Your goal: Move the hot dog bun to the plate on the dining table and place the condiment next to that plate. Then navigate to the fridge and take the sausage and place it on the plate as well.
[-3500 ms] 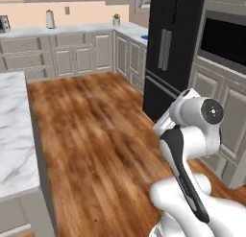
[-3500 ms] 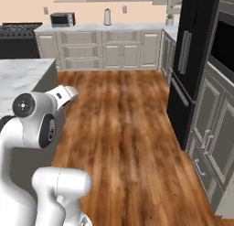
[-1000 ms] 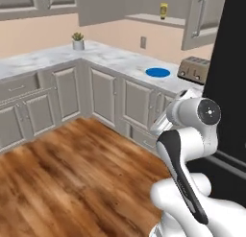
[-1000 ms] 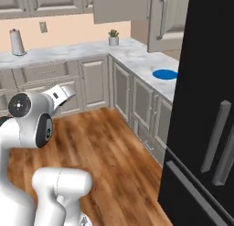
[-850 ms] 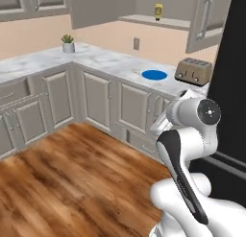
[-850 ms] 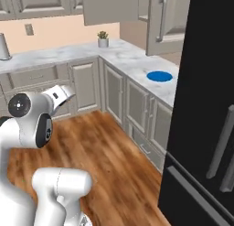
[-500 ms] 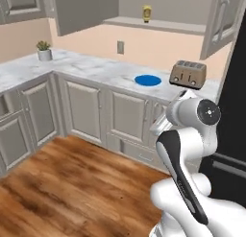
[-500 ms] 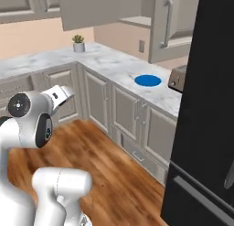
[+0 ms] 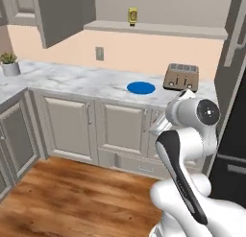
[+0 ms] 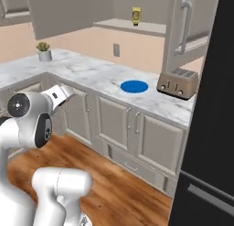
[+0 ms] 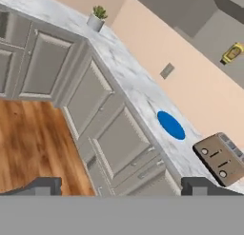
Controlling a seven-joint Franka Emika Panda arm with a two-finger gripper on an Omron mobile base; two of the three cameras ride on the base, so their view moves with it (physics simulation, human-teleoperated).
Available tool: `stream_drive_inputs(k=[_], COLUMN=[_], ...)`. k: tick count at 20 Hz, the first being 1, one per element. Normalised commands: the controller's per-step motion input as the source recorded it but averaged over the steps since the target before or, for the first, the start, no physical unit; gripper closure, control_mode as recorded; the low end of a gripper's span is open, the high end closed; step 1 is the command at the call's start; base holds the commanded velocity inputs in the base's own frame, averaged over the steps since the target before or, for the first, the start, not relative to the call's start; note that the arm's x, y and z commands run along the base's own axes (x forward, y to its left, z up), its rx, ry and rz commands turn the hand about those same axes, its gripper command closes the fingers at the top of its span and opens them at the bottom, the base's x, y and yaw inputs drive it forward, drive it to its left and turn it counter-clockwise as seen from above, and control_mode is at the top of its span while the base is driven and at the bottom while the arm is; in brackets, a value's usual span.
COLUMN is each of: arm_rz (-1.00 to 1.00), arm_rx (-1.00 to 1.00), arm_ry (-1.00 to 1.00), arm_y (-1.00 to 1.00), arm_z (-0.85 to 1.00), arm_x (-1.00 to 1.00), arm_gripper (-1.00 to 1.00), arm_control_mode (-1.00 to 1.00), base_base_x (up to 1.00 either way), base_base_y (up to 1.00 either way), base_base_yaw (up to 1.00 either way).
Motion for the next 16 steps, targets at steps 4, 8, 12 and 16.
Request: stream_drive_inputs(k=[4,8,12,16], arm_rz=[0.0,0.0,0.0,0.0], arm_rx=[0.0,0.0,0.0,0.0], arm_ry=[0.0,0.0,0.0,0.0], arm_y=[0.0,0.0,0.0,0.0], arm_z=[0.0,0.0,0.0,0.0], arm_x=[0.0,0.0,0.0,0.0], arm_gripper=[-1.0,-1.0,-1.0,-1.0], arm_control_mode=[1.0,1.0,1.0,1.0], base_base_x=[0.78,0.76,0.73,0.67], base_base_y=[0.34,0.37,0.45,0.58], base_base_yaw=[-0.44,-0.39,-0.29,-0.32])
